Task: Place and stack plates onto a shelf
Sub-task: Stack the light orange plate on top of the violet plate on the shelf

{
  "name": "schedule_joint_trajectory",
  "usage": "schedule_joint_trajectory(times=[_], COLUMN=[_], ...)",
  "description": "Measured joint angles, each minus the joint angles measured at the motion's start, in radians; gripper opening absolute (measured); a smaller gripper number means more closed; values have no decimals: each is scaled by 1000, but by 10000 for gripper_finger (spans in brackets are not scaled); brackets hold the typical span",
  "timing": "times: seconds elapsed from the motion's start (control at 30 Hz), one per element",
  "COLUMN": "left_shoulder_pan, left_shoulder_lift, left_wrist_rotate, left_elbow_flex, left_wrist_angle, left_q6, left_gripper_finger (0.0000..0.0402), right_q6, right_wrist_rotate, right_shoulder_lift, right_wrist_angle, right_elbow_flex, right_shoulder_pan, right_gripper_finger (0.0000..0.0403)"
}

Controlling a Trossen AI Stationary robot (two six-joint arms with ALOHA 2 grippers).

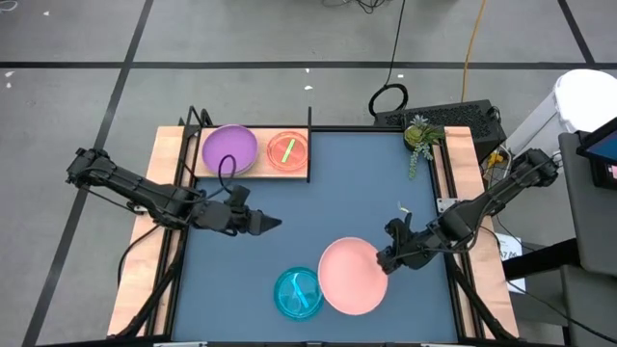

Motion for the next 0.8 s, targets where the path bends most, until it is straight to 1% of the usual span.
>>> schedule_joint_trajectory(times=[0.07,0.23,0.4,0.53,0.7,0.8], left_shoulder_pan=[-2,-10,-22,-23,-15,-8], left_shoulder_lift=[0,0,0,0,11,49], left_wrist_rotate=[18,25,25,25,24,24], left_elbow_flex=[0,0,0,0,3,40], left_wrist_angle=[29,85,89,91,97,90], left_q6=[-21,-68,-139,-152,-158,-138], left_gripper_finger=[371,372,370,352,327,320], right_q6=[-15,-76,-160,-211,-274,-300], right_wrist_rotate=[23,26,40,75,72,51], right_shoulder_lift=[0,0,0,0,8,7], right_wrist_angle=[-54,-160,-228,-226,-219,-209], right_elbow_flex=[32,100,157,169,169,169], right_shoulder_pan=[-12,-69,-141,-201,-266,-303], right_gripper_finger=[0,0,0,0,0,0])
